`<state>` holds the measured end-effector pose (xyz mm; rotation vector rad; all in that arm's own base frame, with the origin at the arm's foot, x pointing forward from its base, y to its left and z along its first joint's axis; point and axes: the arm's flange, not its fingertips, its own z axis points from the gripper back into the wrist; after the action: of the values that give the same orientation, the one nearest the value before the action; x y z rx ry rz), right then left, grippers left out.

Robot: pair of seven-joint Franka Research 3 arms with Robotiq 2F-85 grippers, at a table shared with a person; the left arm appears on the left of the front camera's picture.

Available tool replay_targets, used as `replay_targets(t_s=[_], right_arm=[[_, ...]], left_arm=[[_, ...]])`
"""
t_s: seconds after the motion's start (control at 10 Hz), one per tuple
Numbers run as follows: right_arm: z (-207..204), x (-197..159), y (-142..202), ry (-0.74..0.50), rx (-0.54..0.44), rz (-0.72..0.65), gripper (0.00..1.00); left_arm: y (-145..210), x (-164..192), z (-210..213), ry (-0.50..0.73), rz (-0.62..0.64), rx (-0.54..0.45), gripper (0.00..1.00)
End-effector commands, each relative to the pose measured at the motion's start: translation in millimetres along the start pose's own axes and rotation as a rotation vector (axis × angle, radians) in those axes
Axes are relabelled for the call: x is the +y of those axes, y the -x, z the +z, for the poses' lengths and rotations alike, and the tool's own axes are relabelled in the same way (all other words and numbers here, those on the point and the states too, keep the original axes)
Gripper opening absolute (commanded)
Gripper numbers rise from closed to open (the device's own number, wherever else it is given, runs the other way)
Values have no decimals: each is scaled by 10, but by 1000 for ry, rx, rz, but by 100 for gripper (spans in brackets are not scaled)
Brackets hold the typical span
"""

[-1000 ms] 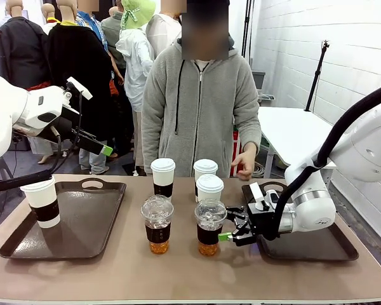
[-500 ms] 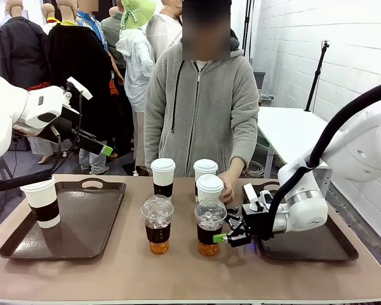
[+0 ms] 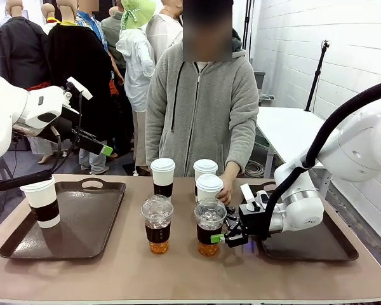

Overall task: Distribute the coffee onto the tray.
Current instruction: Pick up one iced Americano and place it on the right Handle tray.

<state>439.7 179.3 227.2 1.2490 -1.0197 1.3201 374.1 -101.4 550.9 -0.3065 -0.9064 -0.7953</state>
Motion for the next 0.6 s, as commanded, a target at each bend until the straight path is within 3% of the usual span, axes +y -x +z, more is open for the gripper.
replay_targets(t_s=[0.0,0.5], right_arm=[[0,2,-1,0,0,1,100],[0,2,-1,0,0,1,100]], left_arm=[[5,11,1,-3,4,2,100],[5,11,1,-3,4,2,100]])
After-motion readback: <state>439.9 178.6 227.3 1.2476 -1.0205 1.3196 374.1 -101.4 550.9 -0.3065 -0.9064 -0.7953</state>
